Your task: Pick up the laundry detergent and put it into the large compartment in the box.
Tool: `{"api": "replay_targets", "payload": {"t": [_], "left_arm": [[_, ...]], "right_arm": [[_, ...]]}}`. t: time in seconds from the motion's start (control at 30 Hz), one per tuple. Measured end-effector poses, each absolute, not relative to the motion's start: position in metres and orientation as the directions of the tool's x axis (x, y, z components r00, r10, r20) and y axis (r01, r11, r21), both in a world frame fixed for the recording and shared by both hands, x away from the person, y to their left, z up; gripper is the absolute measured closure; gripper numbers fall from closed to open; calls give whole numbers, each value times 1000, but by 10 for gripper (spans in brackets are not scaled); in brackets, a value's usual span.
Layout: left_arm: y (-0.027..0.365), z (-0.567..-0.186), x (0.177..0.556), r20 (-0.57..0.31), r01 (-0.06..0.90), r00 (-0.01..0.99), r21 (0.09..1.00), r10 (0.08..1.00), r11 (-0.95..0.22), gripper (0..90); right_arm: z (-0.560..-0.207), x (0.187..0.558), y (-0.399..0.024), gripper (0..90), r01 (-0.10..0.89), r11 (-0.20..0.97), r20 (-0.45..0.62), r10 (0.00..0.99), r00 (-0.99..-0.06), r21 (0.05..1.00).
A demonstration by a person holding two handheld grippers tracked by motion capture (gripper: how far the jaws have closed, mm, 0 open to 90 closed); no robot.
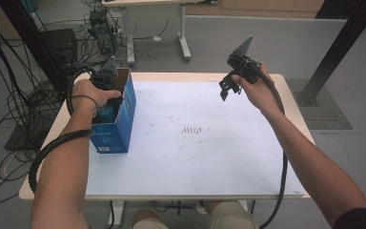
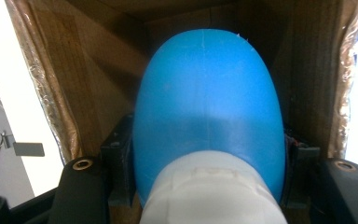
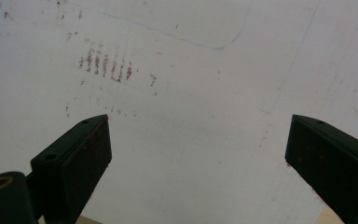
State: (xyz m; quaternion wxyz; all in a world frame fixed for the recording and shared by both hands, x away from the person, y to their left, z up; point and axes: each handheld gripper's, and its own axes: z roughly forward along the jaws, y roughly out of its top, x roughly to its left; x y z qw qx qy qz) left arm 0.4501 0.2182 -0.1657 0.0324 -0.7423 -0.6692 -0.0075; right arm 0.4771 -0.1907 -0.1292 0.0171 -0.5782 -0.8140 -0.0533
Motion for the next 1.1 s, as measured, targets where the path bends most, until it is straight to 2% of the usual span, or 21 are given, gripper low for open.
{"api": "replay_targets", "payload": {"t": [1.1], "left_arm": [[218,-167,447,59,995,94,-26,994,-93,372]], "right_arm": [[-127,473,-194,71,941,328,90,938,-334,81]]}}
